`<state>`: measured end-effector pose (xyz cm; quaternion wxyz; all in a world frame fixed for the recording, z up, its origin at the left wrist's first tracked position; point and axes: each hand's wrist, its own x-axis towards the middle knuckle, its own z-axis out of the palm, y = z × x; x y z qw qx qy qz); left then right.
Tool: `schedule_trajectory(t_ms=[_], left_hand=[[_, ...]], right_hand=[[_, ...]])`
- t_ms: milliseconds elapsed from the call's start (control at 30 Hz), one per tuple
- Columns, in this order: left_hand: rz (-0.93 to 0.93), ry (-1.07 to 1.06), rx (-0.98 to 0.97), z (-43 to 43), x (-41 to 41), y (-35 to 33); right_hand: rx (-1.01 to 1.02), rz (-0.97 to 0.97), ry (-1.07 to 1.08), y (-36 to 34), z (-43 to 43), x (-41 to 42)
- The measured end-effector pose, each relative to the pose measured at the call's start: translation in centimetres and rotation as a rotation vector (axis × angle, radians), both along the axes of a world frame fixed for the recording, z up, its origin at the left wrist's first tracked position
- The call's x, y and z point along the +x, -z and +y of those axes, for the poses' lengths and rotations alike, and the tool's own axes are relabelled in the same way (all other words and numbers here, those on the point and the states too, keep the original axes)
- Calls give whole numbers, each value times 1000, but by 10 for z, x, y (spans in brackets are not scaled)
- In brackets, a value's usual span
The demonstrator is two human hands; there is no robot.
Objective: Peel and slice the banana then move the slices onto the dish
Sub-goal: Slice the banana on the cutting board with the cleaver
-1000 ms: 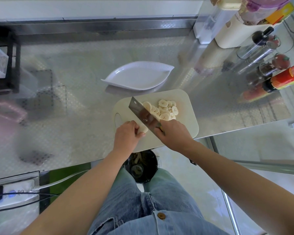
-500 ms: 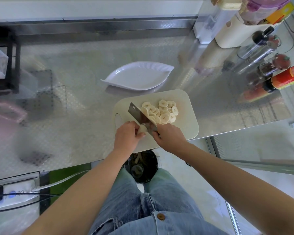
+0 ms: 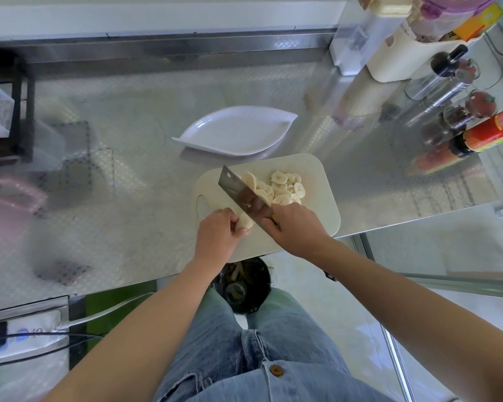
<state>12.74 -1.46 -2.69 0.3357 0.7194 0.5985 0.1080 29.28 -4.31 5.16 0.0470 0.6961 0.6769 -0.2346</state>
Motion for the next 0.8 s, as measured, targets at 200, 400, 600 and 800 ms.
schedule_trajectory(t_ms=[200,400,600,800], left_hand=[[-5,1,-4,1,0,1],[-12,-7,-19,1,1,1],[-9,-4,-28,1,1,-1],[0,8,-15,2,1,-1]], right_hand=[[-48,-29,-43,-1,-3,-1],[-50,-29,-20,15,-4,-8],[-77,-5,26,28,0,-15],[-2,29,31,14,2,-9]])
